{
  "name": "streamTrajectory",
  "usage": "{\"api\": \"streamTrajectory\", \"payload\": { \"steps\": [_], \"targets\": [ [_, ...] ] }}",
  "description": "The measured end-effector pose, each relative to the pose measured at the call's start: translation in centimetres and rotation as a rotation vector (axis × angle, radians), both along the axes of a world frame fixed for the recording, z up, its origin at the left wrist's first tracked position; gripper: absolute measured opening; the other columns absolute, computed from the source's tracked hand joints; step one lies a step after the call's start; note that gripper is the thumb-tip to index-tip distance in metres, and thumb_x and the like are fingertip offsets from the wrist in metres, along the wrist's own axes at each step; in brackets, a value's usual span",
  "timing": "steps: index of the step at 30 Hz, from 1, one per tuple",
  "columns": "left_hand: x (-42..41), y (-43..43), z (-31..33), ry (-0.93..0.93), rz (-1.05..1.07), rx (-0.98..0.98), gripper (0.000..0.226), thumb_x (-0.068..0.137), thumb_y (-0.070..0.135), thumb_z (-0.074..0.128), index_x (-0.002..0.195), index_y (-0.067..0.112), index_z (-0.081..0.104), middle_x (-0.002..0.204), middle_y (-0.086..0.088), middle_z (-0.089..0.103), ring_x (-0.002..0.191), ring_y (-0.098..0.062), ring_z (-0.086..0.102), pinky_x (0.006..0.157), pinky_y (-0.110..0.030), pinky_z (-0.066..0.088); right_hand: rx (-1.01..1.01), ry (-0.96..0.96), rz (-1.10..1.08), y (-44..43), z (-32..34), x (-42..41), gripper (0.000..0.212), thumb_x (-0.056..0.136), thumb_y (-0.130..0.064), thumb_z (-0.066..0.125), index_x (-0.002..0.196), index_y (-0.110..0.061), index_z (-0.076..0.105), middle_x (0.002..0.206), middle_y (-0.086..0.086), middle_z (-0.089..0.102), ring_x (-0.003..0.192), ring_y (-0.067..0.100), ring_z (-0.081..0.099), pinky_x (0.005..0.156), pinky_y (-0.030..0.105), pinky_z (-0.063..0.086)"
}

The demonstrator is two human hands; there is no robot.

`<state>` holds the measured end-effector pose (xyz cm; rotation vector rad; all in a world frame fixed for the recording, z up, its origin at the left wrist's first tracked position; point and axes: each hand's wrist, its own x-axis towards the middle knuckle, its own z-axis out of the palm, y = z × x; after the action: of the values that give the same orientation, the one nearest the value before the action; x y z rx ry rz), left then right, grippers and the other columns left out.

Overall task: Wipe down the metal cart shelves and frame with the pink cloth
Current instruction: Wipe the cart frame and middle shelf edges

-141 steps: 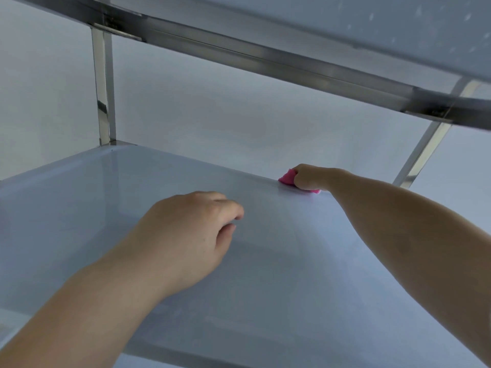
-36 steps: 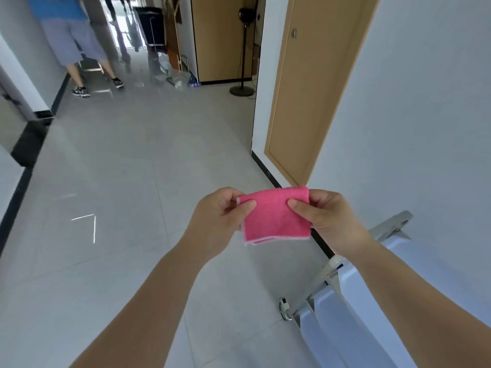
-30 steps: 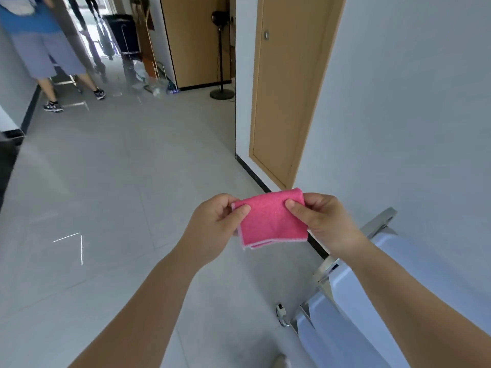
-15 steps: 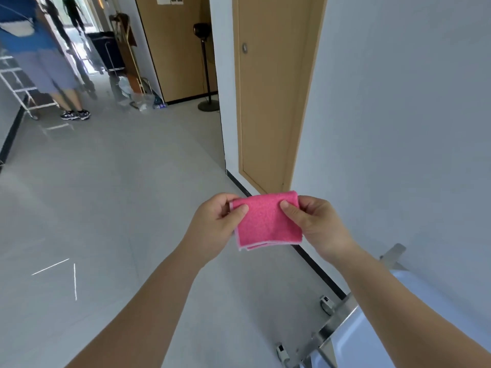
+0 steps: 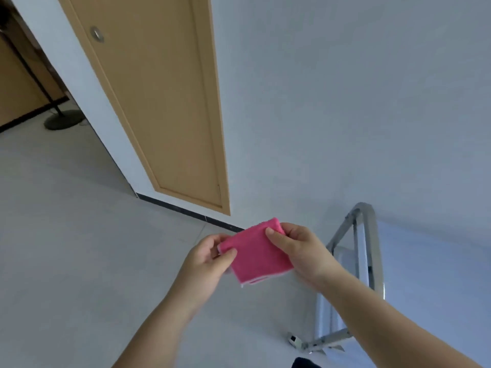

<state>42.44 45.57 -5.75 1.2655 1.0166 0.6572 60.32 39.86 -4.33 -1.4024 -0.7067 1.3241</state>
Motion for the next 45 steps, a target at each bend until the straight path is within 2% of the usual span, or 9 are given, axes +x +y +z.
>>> {"api": "streamTrajectory", "payload": {
  "steps": [7, 12, 15, 21, 25, 30, 34, 42, 45],
  "targets": [
    [2.8, 5.7, -2.3, -0.07, -0.273, -0.196, 0.02, 0.089, -0.001, 0.055, 0.106, 0.008, 0.061, 0.098, -0.006, 0.073, 0.094, -0.018, 0.067, 0.089, -0.036, 0.05, -0.04, 0.108, -0.295, 0.7, -1.1, 0.2, 0.026, 0.093, -0.022, 0.056, 0.109, -0.003, 0.066, 0.103, 0.02, 0.069, 0.092, 0.029, 0.066, 0.088, 0.048, 0.054],
    [7.1, 8.5, -4.6, 0.018, -0.328, -0.225, 0.023, 0.089, -0.008, 0.051, 0.104, 0.007, 0.06, 0.1, -0.014, 0.071, 0.091, -0.023, 0.068, 0.088, -0.042, 0.052, -0.101, 0.161, -0.405, 2.2, -4.2, 3.5, 0.022, 0.093, -0.023, 0.058, 0.105, -0.008, 0.069, 0.099, 0.014, 0.071, 0.091, 0.028, 0.066, 0.089, 0.046, 0.053],
    [8.7, 10.6, -5.3, 0.13, -0.362, -0.161, 0.023, 0.089, -0.006, 0.053, 0.104, 0.01, 0.061, 0.097, -0.01, 0.072, 0.093, -0.025, 0.068, 0.09, -0.046, 0.051, -0.139, 0.165, -0.424, 3.4, -6.4, 5.6, 0.017, 0.093, -0.006, 0.055, 0.101, -0.008, 0.07, 0.091, 0.009, 0.07, 0.087, 0.024, 0.063, 0.084, 0.041, 0.05],
    [13.9, 15.3, -5.6, 0.231, -0.522, -0.026, 0.027, 0.088, -0.006, 0.055, 0.104, 0.013, 0.064, 0.097, -0.005, 0.073, 0.093, -0.022, 0.069, 0.088, -0.037, 0.052, -0.195, 0.157, -0.459, 5.7, -9.0, 9.0, 0.037, 0.084, 0.015, 0.044, 0.103, -0.006, 0.066, 0.094, 0.01, 0.069, 0.091, 0.023, 0.066, 0.085, 0.037, 0.055],
    [18.1, 17.3, -6.2, 0.263, -0.645, 0.034, 0.025, 0.087, -0.005, 0.058, 0.1, 0.015, 0.065, 0.094, -0.001, 0.073, 0.088, -0.015, 0.069, 0.084, -0.031, 0.052, -0.265, 0.057, -0.571, 6.8, -10.2, 11.7, 0.041, 0.079, 0.016, 0.043, 0.095, -0.014, 0.068, 0.098, 0.016, 0.07, 0.094, 0.028, 0.068, 0.087, 0.046, 0.055],
    [23.3, 20.3, -7.9, 0.309, -0.855, 0.107, 0.024, 0.086, -0.002, 0.061, 0.101, 0.016, 0.065, 0.09, 0.0, 0.073, 0.085, -0.011, 0.068, 0.08, -0.026, 0.054, -0.395, -0.04, -0.728, 7.6, -11.5, 13.5, 0.045, 0.075, 0.014, 0.044, 0.092, -0.018, 0.068, 0.092, 0.009, 0.073, 0.087, 0.021, 0.07, 0.078, 0.034, 0.059],
    [27.3, 22.9, -10.2, 0.292, -1.045, 0.127, 0.026, 0.086, -0.001, 0.061, 0.102, 0.02, 0.065, 0.092, 0.002, 0.072, 0.085, -0.007, 0.067, 0.073, -0.018, 0.05, -0.526, -0.095, -0.91, 9.0, -13.4, 13.2, 0.034, 0.075, 0.009, 0.051, 0.093, -0.015, 0.069, 0.088, 0.01, 0.073, 0.085, 0.026, 0.071, 0.08, 0.043, 0.058],
    [34.5, 26.1, -16.9, 0.25, -1.367, 0.144, 0.025, 0.086, 0.0, 0.061, 0.096, 0.023, 0.066, 0.088, 0.003, 0.072, 0.079, -0.006, 0.066, 0.071, -0.021, 0.051, -0.669, -0.101, -1.369, 13.0, -18.5, 13.5, 0.036, 0.078, 0.009, 0.051, 0.086, -0.023, 0.065, 0.077, 0.001, 0.068, 0.05, -0.003, 0.057, 0.05, 0.014, 0.046],
    [36.6, 26.1, -20.8, 0.229, -1.361, 0.152, 0.022, 0.087, 0.001, 0.061, 0.099, 0.019, 0.066, 0.092, 0.001, 0.071, 0.083, -0.008, 0.066, 0.076, -0.023, 0.05, -0.598, -0.058, -1.482, 13.5, -21.5, 15.0, 0.037, 0.082, 0.011, 0.048, 0.089, -0.022, 0.063, 0.082, 0.008, 0.069, 0.056, 0.007, 0.062, 0.054, 0.016, 0.051]
  ]
}}
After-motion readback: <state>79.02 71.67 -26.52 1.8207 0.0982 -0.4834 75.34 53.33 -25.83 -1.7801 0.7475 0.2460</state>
